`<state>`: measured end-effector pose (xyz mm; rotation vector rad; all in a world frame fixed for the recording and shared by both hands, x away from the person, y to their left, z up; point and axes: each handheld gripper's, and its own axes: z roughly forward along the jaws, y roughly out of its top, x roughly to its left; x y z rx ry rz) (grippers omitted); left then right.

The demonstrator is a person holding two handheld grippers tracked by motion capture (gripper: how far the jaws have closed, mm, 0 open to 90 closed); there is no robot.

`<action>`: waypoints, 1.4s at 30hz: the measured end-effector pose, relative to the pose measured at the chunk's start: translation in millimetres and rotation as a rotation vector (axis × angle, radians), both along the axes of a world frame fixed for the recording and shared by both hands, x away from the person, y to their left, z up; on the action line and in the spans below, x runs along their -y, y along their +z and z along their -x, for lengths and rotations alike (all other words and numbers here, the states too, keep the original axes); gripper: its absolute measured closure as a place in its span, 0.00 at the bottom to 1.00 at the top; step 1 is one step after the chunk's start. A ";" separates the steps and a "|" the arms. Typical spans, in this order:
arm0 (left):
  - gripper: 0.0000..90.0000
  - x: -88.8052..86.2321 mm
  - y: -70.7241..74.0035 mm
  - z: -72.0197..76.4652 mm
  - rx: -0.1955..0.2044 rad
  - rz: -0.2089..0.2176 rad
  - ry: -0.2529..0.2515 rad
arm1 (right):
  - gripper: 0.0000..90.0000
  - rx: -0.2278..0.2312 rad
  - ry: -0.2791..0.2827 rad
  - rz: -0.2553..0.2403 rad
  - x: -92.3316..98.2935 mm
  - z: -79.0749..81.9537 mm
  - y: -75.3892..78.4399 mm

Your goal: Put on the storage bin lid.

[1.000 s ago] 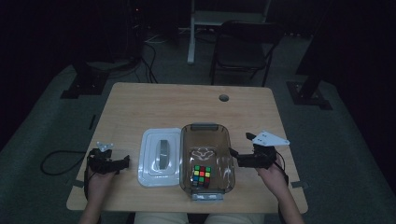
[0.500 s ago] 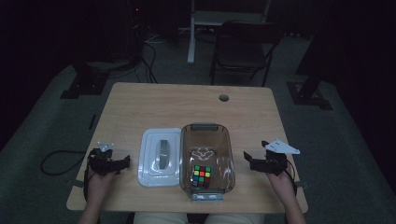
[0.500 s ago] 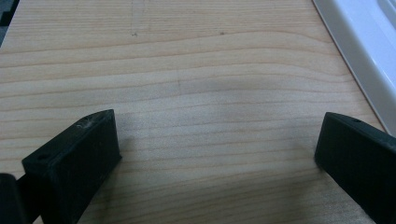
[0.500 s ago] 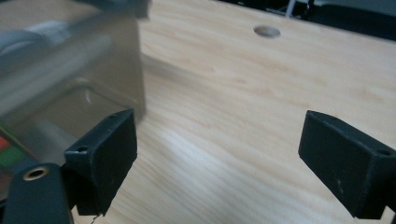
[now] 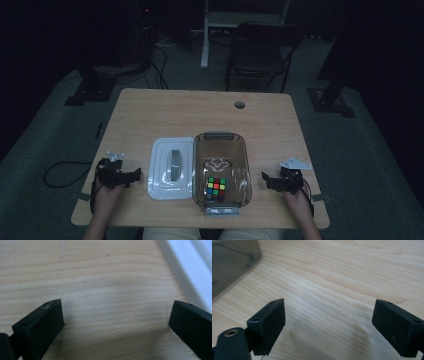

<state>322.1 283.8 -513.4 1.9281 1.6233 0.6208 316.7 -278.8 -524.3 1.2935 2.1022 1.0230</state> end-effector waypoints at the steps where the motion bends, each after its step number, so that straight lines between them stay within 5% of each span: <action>1: 0.01 3.8 7.3 2.4 0.013 0.011 -0.011 | 0.13 -0.004 -0.002 -0.002 0.0 -0.5 -0.1; 8: 0.01 26.8 23.1 8.4 -0.003 0.041 -0.115 | 0.13 -0.098 -0.058 0.016 1.3 -8.4 -2.9; 20: 0.01 65.7 36.3 13.2 0.011 0.084 -0.264 | 0.13 -0.098 -0.058 0.032 -0.2 -8.4 -3.2; 28: 0.01 95.8 37.8 12.0 0.035 0.062 -0.340 | 0.13 -0.098 -0.058 0.032 -0.2 -8.4 -3.2; 40: 0.09 119.6 32.6 4.0 0.037 0.070 -0.367 | 0.13 -0.098 -0.058 0.030 0.0 -8.5 -3.2; 42: 0.20 121.1 30.8 1.8 0.044 0.082 -0.368 | 0.13 -0.098 -0.059 0.030 0.0 -8.5 -3.2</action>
